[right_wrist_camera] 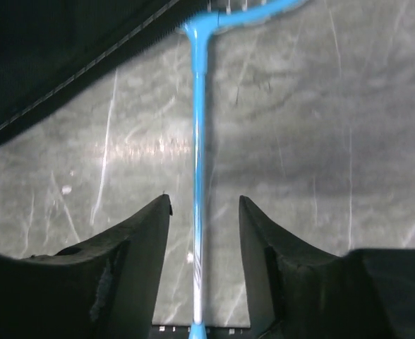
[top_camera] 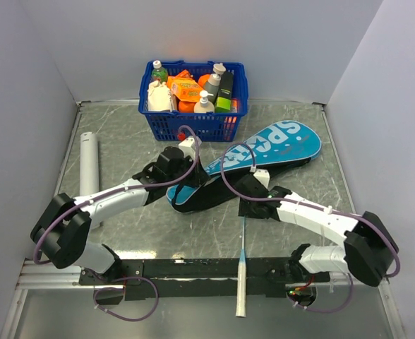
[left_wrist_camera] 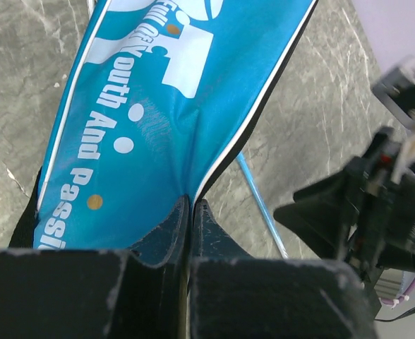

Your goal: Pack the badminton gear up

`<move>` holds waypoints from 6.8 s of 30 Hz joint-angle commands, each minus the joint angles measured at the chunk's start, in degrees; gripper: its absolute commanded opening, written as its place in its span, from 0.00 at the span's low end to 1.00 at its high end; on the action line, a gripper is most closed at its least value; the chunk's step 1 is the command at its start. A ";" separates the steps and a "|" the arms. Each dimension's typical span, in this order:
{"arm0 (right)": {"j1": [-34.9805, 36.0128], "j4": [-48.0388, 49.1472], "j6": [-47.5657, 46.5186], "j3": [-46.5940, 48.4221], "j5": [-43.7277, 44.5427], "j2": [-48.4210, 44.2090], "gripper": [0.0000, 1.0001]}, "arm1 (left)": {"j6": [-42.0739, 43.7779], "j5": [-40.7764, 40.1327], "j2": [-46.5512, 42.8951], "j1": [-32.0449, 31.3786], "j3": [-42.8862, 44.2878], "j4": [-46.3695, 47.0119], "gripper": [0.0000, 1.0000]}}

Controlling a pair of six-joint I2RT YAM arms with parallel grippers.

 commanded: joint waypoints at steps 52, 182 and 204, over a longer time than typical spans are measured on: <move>27.86 -25.85 26.71 0.12 -0.49 -14.24 0.00 | 2.99 -4.11 19.14 -0.62 18.84 0.25 0.01; -20.64 34.61 -15.39 6.20 -13.85 11.26 0.24 | -6.42 -8.41 -13.81 -23.65 -11.31 6.05 0.01; -12.74 2.79 -5.38 -13.48 -27.55 -29.87 0.55 | -4.39 -7.54 -5.46 -23.56 -6.74 8.51 0.01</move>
